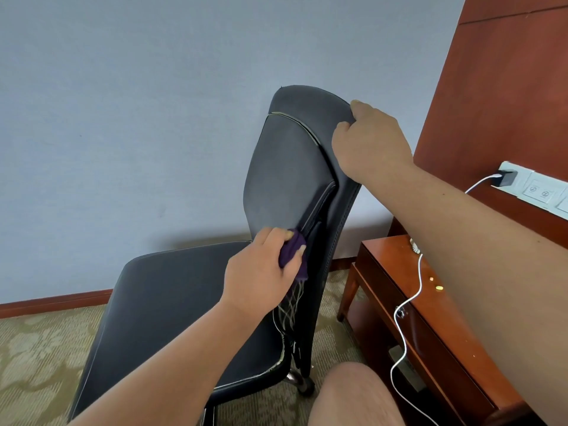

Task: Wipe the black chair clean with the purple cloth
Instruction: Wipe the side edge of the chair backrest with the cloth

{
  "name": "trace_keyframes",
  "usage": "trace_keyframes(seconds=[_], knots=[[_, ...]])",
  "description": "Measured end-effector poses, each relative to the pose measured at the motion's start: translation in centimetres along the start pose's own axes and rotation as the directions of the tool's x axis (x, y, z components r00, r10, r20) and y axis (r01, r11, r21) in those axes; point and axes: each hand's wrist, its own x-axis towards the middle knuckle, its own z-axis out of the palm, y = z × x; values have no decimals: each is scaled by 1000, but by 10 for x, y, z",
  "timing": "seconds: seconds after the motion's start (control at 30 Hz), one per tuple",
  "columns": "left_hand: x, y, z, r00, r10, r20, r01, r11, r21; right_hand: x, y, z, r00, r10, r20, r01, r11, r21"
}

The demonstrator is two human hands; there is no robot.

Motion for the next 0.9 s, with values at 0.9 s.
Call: trace_keyframes(seconds=[0.9], knots=[[-8, -3, 12, 999, 10, -47, -11, 1000, -29, 1, 1, 1, 1000, -5, -9, 5, 1000, 1]])
